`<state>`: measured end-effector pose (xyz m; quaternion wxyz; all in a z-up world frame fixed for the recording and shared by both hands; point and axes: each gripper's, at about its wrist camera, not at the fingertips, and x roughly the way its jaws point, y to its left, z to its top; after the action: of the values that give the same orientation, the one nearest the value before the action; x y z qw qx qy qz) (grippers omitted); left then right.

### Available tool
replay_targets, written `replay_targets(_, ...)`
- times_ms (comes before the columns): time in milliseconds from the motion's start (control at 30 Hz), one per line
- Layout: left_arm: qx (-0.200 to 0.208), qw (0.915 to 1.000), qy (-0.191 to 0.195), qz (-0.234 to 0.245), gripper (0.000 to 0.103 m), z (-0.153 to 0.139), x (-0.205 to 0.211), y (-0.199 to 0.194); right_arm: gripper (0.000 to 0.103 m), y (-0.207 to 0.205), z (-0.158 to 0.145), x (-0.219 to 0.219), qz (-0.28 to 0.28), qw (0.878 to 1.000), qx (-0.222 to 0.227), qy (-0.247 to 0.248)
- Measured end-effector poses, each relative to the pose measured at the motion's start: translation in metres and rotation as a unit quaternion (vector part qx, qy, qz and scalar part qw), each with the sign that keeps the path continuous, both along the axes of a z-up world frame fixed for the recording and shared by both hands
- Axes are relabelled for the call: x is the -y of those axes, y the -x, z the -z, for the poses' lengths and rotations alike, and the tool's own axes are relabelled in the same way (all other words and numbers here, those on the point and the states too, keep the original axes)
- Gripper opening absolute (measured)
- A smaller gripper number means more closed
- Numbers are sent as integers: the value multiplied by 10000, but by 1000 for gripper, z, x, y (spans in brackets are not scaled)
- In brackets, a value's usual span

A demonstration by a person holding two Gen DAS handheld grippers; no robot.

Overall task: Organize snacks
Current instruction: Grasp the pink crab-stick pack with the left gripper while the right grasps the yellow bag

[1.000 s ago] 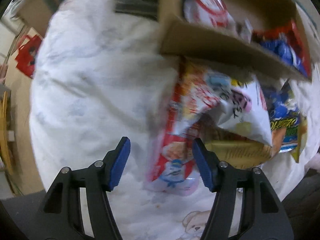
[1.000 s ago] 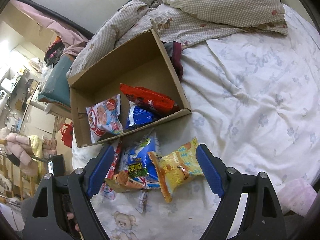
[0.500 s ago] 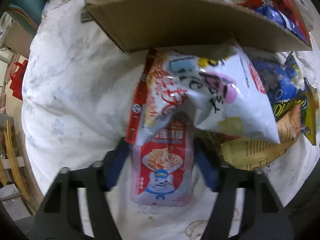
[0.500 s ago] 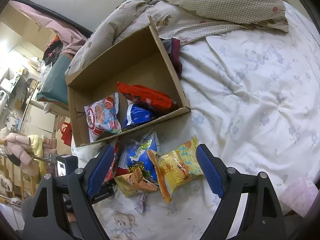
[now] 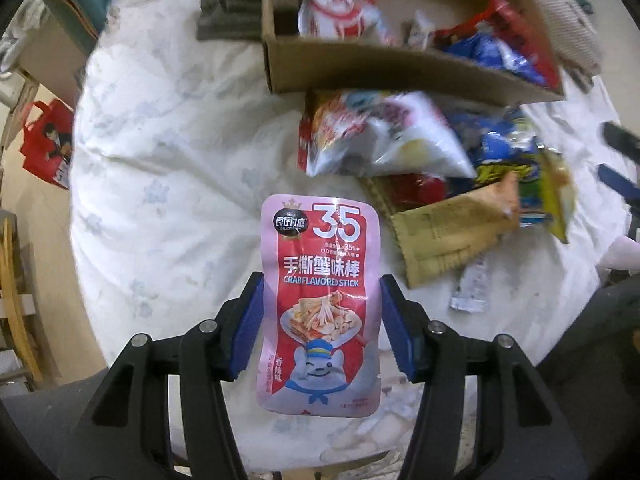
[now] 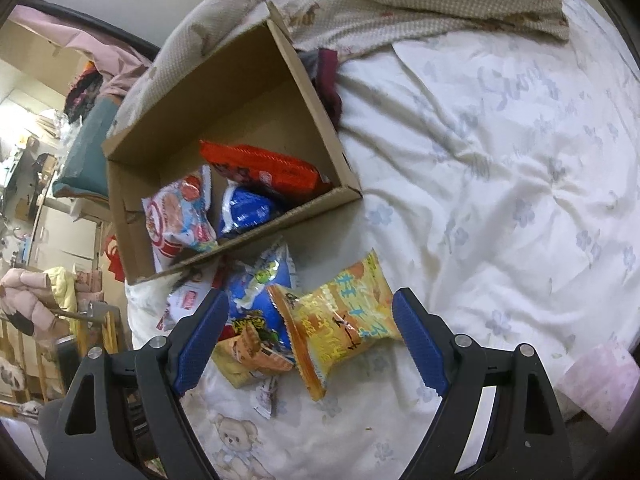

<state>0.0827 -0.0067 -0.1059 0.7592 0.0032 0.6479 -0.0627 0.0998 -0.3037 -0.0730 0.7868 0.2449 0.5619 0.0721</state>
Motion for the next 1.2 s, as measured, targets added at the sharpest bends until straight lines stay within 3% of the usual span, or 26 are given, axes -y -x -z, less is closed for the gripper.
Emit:
replay_targets(267,747,9968,-6,-288,53,-41,-16,17,86,-7,30,-25,-525,9960,-586,426)
replay_targets(400,731,9963,181,-405,53,-35,-19,14,86,-13,55,-34,-736,9903,-1013,603)
replay_targets(600,718,9963,284,-371,53,-35,-15,11,86,-15,67,-24,-651,9892,-1178,589)
replay_targets(733,706,9960,332,-430,53,-35,-17,11,86,-10,79,-31,-899,9809,-1427,973)
replay_targets(767,704,9960,338,-437,53,-35,-17,11,83,-9,79,-33,-971,9794,-1409,1070)
replay_targets(800,707,9960,339,-437,53,-35,-17,11,73,-9,76,-35,-1024,9792,-1322,1149)
replay_targets(900,733,9958,333,-438,53,-35,-18,11,65,-8,63,-33,-1042,9805,-1073,1276)
replay_targets(1100,882,9937,328,-613,53,-40,-26,12,63,3,29,-17,-663,9893,-521,1191)
replay_targets(1200,1053,9913,298,-728,53,-47,-30,12,64,9,2,-3,-297,9946,56,991)
